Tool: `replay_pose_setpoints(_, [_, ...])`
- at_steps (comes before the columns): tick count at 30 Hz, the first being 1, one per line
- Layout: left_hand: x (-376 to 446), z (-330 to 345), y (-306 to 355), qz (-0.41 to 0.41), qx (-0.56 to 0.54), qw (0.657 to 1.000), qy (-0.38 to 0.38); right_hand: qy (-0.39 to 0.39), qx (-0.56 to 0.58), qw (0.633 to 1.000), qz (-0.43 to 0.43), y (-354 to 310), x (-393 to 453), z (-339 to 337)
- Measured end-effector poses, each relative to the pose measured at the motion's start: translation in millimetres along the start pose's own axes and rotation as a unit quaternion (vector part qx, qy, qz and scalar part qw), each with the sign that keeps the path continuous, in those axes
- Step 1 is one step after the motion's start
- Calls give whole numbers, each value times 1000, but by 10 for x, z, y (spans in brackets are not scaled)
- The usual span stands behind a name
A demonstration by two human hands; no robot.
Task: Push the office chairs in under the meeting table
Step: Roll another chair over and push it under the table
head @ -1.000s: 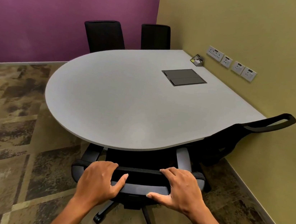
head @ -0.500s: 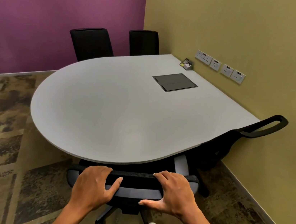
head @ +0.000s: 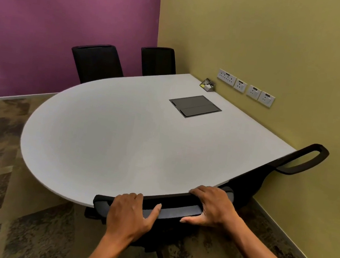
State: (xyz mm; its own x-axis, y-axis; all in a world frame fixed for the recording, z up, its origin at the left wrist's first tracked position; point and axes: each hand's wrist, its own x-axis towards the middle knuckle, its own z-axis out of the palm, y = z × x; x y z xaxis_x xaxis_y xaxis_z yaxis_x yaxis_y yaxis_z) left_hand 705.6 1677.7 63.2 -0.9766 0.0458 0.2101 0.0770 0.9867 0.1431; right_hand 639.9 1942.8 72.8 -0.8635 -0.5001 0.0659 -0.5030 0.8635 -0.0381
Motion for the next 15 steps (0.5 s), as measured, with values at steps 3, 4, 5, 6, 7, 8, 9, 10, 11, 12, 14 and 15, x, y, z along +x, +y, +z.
replay_pose_setpoints(3, [97,9,-28,-2,6,1000,-17,14,2,1000,-11,44,53,30])
replay_pose_setpoints(4, [101,32,-30,5,7,1000,-16,20,5,1000,-12,61,44,38])
replay_pose_setpoints(5, [98,47,-21,11,9,1000,-14,26,5,1000,-13,79,31,48])
replay_pose_setpoints(6, [96,53,0,14,12,1000,-16,32,3,999,-15,103,21,52])
replay_pose_setpoints(7, [95,54,28,14,14,1000,-20,36,0,999,-17,125,20,48])
replay_pose_setpoints(8, [101,52,59,13,15,1000,-25,36,-2,999,-19,147,27,36])
replay_pose_setpoints(9, [107,49,93,10,16,999,-27,34,-4,999,-21,175,35,21])
replay_pose_setpoints(10, [115,52,134,7,19,999,-27,28,-7,999,-20,216,44,4])
replay_pose_setpoints(11, [135,65,191,6,21,999,-29,19,-11,1000,-16,283,56,-22])
replay_pose_setpoints(12, [142,74,238,5,21,999,-30,10,-17,1000,-13,336,72,-47])
replay_pose_setpoints(14, [175,93,345,7,18,999,-35,-9,-24,1000,-5,455,92,-62])
replay_pose_setpoints(15, [185,97,369,9,17,999,-35,-14,-22,1000,-4,481,100,-45])
